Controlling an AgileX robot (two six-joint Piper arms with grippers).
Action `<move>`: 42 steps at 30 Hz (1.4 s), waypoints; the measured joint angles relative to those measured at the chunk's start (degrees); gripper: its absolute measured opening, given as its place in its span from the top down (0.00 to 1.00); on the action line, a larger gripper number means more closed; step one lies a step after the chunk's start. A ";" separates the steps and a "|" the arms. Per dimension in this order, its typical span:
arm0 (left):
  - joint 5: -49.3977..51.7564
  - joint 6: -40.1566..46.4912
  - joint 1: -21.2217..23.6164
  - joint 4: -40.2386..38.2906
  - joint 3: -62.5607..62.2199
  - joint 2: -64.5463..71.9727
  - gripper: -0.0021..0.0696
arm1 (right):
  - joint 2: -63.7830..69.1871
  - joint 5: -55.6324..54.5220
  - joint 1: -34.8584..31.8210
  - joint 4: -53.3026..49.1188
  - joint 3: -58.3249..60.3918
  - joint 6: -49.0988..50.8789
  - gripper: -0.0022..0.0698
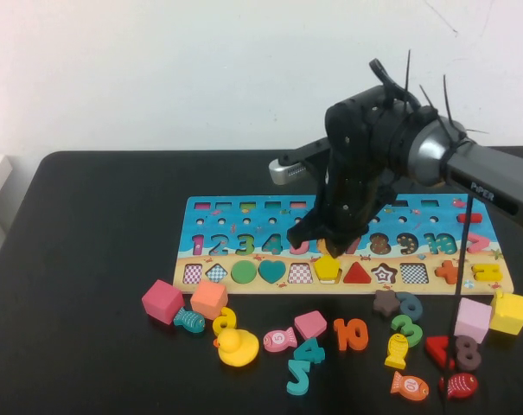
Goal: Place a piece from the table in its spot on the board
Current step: Place the "Pentagon" into the hole of the Pentagon
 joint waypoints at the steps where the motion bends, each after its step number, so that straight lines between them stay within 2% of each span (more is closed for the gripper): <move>1: 0.00 0.00 0.00 0.00 0.00 0.00 0.97 | 0.50 -0.10 0.13 0.00 -0.34 -0.11 0.94; 26: 0.00 -0.12 0.00 0.00 0.00 0.00 0.97 | 3.09 -6.11 0.13 2.06 -1.93 -4.31 0.94; 42: 0.00 -0.12 0.00 0.00 0.00 0.00 0.97 | 4.45 -3.58 0.13 1.06 -1.97 -4.83 0.94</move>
